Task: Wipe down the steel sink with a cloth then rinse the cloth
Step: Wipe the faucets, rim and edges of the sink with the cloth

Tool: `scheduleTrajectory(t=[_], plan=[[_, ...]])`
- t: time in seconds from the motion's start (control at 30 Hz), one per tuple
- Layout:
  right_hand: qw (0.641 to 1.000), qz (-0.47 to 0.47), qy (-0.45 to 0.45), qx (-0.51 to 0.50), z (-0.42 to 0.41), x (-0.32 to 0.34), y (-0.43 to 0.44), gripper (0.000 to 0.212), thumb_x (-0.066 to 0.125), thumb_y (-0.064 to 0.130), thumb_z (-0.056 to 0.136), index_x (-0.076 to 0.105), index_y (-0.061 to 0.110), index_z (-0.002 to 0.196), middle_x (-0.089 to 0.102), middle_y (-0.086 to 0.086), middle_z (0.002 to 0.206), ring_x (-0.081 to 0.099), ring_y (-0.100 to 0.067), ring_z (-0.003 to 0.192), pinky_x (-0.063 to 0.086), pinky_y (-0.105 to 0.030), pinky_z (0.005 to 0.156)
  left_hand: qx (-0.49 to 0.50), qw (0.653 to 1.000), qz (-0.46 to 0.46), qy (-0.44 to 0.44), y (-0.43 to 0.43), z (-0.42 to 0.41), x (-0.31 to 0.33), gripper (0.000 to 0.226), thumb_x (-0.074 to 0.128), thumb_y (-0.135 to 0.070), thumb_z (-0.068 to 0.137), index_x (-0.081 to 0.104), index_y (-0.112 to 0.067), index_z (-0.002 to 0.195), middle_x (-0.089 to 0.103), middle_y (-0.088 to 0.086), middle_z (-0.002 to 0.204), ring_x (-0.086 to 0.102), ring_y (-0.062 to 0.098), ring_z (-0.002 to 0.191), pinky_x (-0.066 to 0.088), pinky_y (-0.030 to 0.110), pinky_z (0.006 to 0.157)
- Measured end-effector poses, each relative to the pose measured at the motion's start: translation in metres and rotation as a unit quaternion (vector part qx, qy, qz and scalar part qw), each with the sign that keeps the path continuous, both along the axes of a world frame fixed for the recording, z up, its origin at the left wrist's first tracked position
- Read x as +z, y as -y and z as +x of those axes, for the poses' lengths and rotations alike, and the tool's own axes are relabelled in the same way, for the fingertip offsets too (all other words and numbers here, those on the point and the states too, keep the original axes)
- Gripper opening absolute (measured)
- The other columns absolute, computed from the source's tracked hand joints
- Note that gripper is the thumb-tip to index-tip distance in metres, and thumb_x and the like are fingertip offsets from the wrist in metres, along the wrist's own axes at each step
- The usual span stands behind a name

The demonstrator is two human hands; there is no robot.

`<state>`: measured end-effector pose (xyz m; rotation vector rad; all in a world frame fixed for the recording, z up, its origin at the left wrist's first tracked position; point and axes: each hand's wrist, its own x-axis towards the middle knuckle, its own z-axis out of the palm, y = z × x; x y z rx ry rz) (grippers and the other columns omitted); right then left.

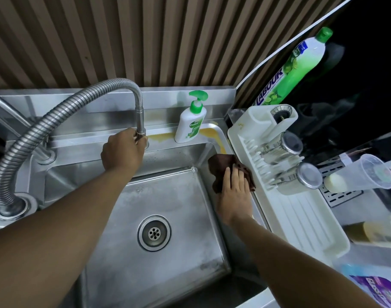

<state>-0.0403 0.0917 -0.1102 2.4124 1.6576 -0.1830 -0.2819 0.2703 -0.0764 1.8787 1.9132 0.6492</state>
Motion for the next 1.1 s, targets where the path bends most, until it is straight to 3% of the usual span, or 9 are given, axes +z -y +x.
scheduleTrajectory(t=[0.13, 0.23, 0.47, 0.73, 0.9, 1.1], plan=[[0.997, 0.034, 0.009, -0.062, -0.017, -0.012, 0.013, 0.095, 0.068, 0.033, 0.076, 0.029, -0.006, 0.153, 0.033, -0.030, 0.155, 0.028, -0.044, 0.147, 0.025, -0.051, 0.119, -0.001, 1.000, 0.002, -0.001, 0.000, 0.001, 0.001, 0.025, 0.065, -0.041, 0.092, 0.073, -0.020, 0.103, 0.072, 0.014, 0.097, 0.062, 0.044, 0.091, 0.037, 0.034, 0.067], [0.995, 0.039, 0.000, -0.095, -0.015, -0.008, -0.007, 0.097, 0.062, 0.039, 0.082, 0.016, -0.004, 0.156, 0.023, -0.027, 0.161, 0.017, -0.040, 0.151, 0.015, -0.047, 0.123, 0.005, 1.000, -0.001, -0.003, 0.000, 0.000, 0.002, 0.024, 0.065, -0.041, 0.092, 0.074, -0.021, 0.102, 0.072, 0.014, 0.096, 0.062, 0.043, 0.091, 0.038, 0.034, 0.067], [0.993, 0.033, 0.018, -0.113, -0.015, -0.005, -0.048, 0.082, 0.051, 0.032, 0.093, 0.010, 0.002, 0.157, 0.016, -0.023, 0.162, 0.012, -0.040, 0.150, 0.017, -0.048, 0.119, 0.004, 1.000, 0.002, 0.000, -0.001, 0.000, -0.001, 0.025, 0.066, -0.042, 0.091, 0.073, -0.021, 0.100, 0.072, 0.012, 0.095, 0.063, 0.042, 0.090, 0.038, 0.033, 0.067], [0.996, 0.031, 0.030, -0.082, -0.011, -0.009, -0.082, 0.073, 0.044, 0.024, 0.096, 0.011, 0.000, 0.156, 0.017, -0.025, 0.161, 0.013, -0.042, 0.149, 0.011, -0.048, 0.120, -0.001, 1.000, 0.008, -0.010, -0.001, 0.001, -0.001, 0.023, 0.065, -0.041, 0.092, 0.072, -0.020, 0.098, 0.072, 0.012, 0.095, 0.062, 0.042, 0.093, 0.038, 0.035, 0.067], [0.998, 0.019, 0.028, -0.058, -0.006, 0.001, -0.104, 0.078, 0.049, 0.031, 0.095, 0.009, 0.001, 0.156, 0.016, -0.022, 0.161, 0.012, -0.039, 0.149, 0.012, -0.047, 0.121, -0.004, 1.000, 0.015, -0.009, -0.001, 0.000, -0.002, 0.024, 0.065, -0.042, 0.092, 0.071, -0.019, 0.097, 0.072, 0.011, 0.093, 0.062, 0.040, 0.092, 0.044, 0.038, 0.068], [0.997, 0.018, 0.015, -0.067, -0.008, 0.005, -0.102, 0.080, 0.050, 0.035, 0.096, 0.009, 0.002, 0.156, 0.015, -0.024, 0.161, 0.012, -0.039, 0.149, 0.012, -0.046, 0.122, -0.002, 1.000, 0.019, -0.006, -0.001, 0.000, -0.002, 0.025, 0.065, -0.042, 0.092, 0.072, -0.019, 0.097, 0.072, 0.010, 0.092, 0.063, 0.040, 0.090, 0.039, 0.035, 0.065]])
